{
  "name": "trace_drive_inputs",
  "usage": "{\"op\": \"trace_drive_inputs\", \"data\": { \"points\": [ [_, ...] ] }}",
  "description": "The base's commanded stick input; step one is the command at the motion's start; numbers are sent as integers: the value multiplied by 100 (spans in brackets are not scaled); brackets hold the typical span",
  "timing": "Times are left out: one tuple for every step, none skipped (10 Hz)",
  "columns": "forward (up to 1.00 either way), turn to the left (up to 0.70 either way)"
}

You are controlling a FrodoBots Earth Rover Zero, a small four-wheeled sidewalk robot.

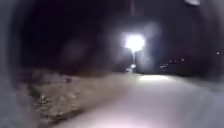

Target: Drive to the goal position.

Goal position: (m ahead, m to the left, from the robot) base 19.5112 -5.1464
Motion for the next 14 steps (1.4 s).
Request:
{"op": "trace_drive_inputs", "data": {
  "points": [
    [0, 0],
    [0, 0],
    [0, 0],
    [0, 0],
    [0, 0],
    [0, 0],
    [0, 0],
    [0, 0],
    [0, 0],
    [100, 0],
    [100, 0],
    [100, 0],
    [100, 0],
    [100, 0]
  ]
}}
